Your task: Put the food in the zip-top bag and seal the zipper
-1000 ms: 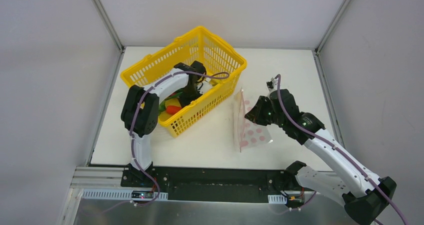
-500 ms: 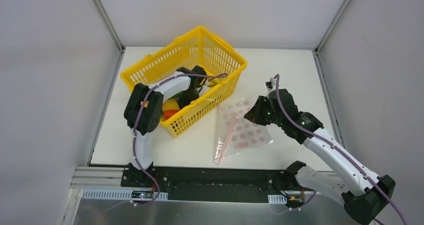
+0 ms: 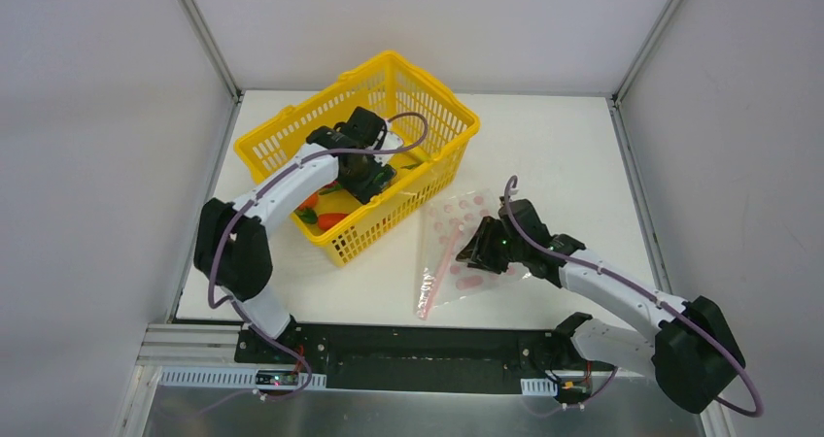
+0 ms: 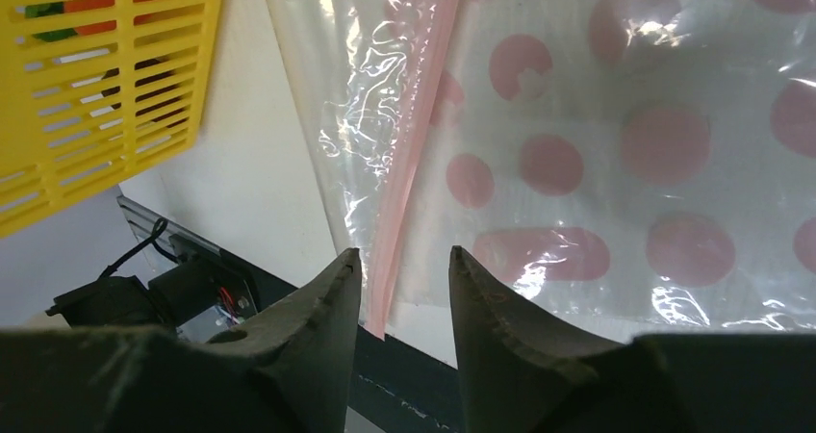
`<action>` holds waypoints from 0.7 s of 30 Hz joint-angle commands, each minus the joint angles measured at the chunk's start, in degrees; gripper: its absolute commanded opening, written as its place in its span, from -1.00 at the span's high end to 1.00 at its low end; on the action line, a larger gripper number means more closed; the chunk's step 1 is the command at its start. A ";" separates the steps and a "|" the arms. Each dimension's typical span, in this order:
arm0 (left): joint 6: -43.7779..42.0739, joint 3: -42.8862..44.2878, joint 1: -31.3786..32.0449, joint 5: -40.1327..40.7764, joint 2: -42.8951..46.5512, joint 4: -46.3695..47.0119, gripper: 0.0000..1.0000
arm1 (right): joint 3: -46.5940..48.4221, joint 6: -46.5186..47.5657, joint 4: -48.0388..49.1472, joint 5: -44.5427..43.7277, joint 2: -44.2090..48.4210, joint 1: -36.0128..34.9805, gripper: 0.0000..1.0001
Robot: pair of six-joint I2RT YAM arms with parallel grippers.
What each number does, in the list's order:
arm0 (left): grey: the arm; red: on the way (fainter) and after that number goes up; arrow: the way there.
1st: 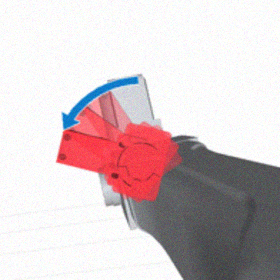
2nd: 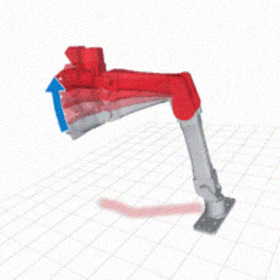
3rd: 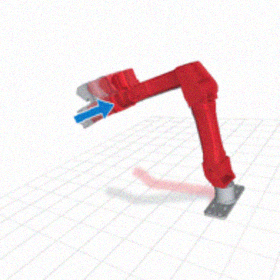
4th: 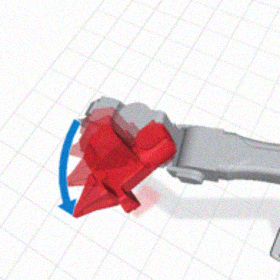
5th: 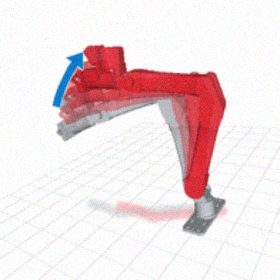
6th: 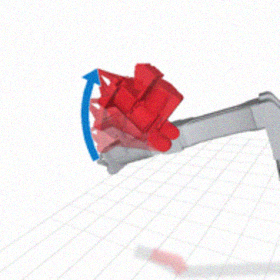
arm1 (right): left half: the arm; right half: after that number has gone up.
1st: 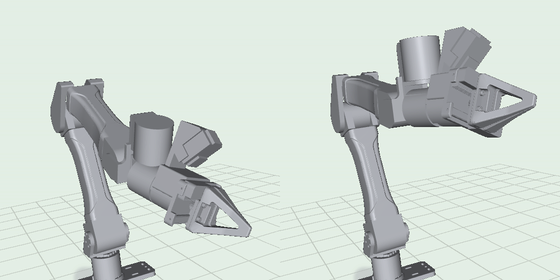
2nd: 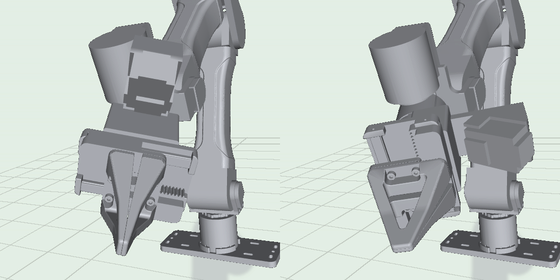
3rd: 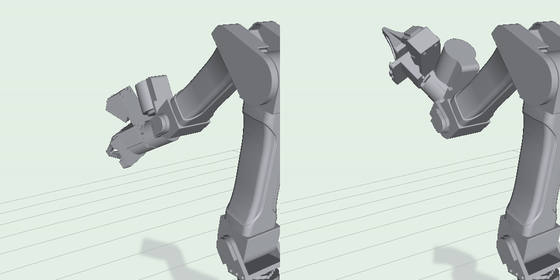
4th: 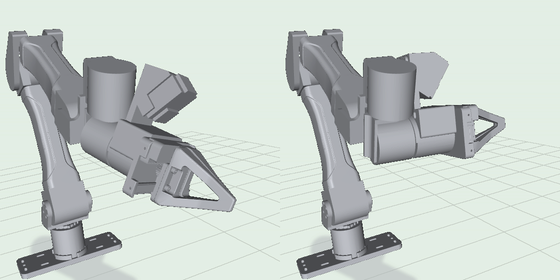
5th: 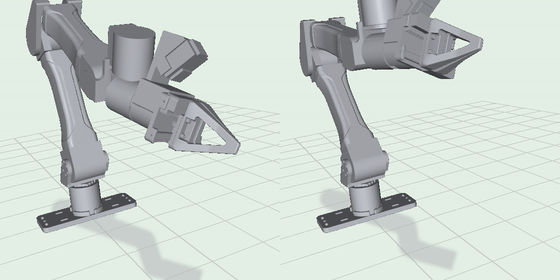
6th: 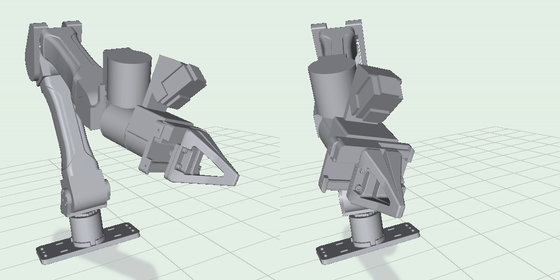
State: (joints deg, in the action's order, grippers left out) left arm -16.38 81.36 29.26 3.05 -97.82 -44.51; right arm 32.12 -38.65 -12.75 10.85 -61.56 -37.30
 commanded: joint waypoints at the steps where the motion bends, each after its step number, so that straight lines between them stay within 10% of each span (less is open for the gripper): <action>1: 5.21 -2.49 0.28 6.24 6.81 1.83 -0.47 | -2.17 -6.37 11.89 1.44 -1.09 0.21 0.17; 7: 11.08 -8.84 0.28 10.27 21.57 6.19 -0.56 | -5.94 -9.56 21.63 1.57 -5.84 0.27 0.18; 14: 19.60 -15.10 1.08 -3.55 40.73 11.09 -0.60 | -7.01 -13.30 30.90 4.33 -13.96 0.36 0.17; 21: 23.38 -16.97 16.42 -4.24 45.49 8.36 -0.48 | -7.31 -15.12 37.06 3.98 -19.42 0.43 0.35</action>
State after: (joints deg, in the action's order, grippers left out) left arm 2.66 65.80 37.63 -0.14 -50.63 -35.09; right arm 24.86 -51.92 17.85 14.46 -78.96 -37.21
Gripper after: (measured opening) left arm 0.754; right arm 0.385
